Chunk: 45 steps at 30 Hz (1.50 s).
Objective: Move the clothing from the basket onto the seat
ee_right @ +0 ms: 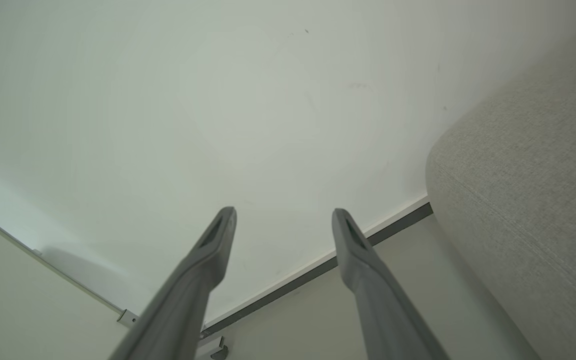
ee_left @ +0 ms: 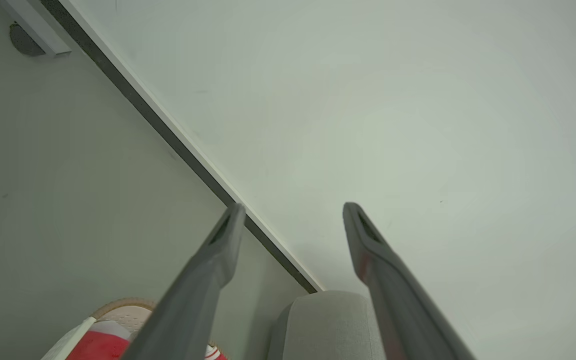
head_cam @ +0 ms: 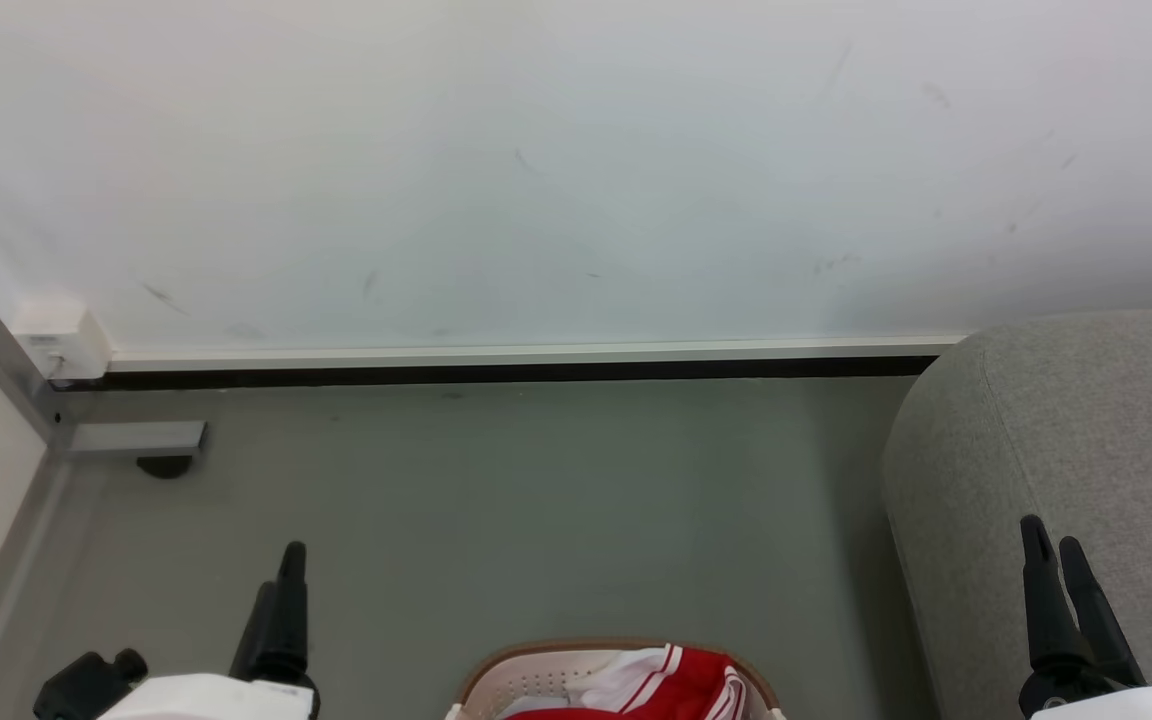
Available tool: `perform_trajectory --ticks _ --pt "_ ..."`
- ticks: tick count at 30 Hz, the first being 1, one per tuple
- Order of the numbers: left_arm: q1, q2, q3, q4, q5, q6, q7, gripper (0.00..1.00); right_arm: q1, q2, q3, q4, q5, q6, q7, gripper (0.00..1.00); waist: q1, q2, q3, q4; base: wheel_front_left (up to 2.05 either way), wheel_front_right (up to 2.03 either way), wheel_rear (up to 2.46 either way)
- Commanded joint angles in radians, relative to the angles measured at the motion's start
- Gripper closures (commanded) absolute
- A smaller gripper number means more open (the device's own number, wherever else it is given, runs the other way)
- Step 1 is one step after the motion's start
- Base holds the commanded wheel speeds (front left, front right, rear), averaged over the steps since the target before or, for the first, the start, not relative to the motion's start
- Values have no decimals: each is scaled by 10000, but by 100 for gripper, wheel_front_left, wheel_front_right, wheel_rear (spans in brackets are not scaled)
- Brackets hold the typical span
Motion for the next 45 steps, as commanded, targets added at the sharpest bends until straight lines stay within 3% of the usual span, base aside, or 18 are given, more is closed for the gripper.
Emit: perform_trajectory --ticks 1,9,25,45 --pt "-26 104 -36 -172 527 32 -107 0 -65 -54 -139 -104 -513 -6 -79 0 0 0 -2 -9 0 0 0" --pt "96 230 -210 -337 2128 230 -384 0 -29 146 -411 146 -2191 -7 -153 0 0 0 -15 -25 0 0 0" --pt "264 350 -444 -441 4288 347 -918 0 125 502 -865 189 -5103 -10 -303 0 0 0 -1 -30 0 0 0" --pt "465 555 -660 -386 6535 388 -1446 0 322 847 -1442 433 -7141 -13 -440 0 0 0 21 -55 0 0 0"
